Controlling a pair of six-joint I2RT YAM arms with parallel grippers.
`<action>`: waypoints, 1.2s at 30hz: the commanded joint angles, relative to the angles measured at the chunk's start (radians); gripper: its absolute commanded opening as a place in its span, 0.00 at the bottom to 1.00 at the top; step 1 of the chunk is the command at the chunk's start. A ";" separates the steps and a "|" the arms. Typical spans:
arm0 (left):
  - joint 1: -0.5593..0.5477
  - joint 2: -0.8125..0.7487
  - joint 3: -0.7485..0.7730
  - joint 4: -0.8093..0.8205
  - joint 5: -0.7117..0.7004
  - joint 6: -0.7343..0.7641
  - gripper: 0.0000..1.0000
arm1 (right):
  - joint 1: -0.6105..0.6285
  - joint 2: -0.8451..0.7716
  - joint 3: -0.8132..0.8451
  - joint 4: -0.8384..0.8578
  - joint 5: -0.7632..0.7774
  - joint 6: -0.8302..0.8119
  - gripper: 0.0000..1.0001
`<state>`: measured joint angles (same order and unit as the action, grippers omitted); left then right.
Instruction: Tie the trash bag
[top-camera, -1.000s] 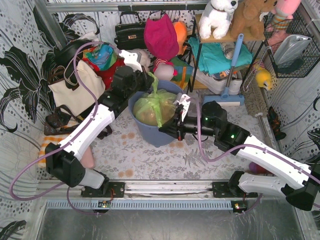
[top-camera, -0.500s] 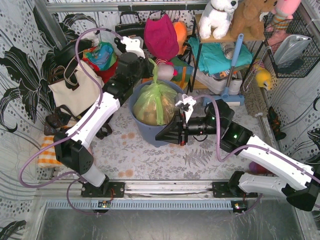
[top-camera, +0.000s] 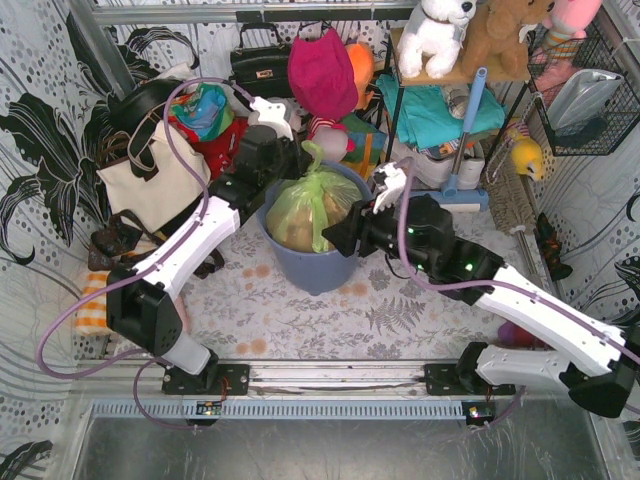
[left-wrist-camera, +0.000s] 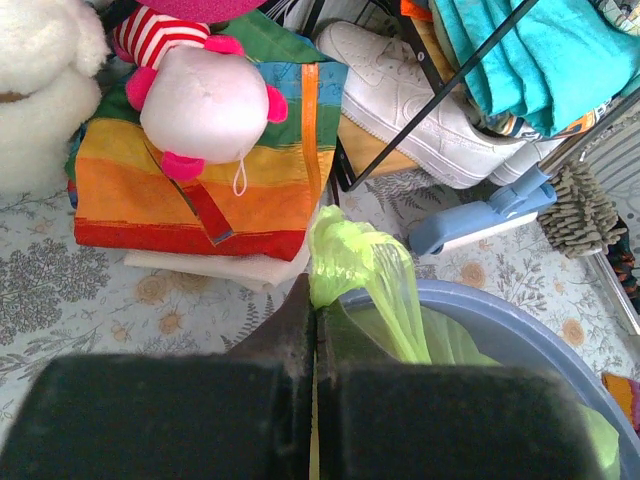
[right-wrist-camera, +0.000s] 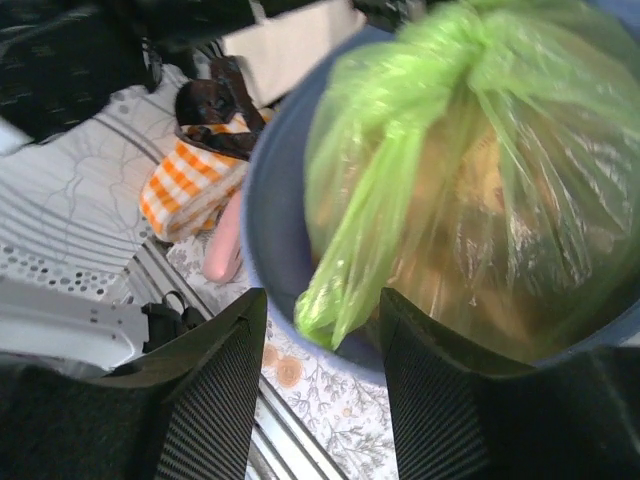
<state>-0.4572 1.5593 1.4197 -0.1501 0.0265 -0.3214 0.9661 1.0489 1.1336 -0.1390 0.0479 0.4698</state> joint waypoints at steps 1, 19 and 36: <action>0.004 -0.043 -0.047 0.027 0.025 -0.010 0.00 | 0.001 0.071 0.030 -0.062 0.105 0.185 0.50; 0.003 -0.044 -0.063 0.030 0.032 -0.009 0.00 | -0.034 0.133 -0.120 0.281 -0.006 0.304 0.07; 0.004 -0.025 -0.030 0.020 0.041 -0.008 0.00 | -0.034 0.096 -0.296 0.823 -0.274 0.289 0.03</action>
<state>-0.4568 1.5284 1.3758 -0.1234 0.0452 -0.3283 0.9360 1.1194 0.8436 0.4896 -0.1188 0.7666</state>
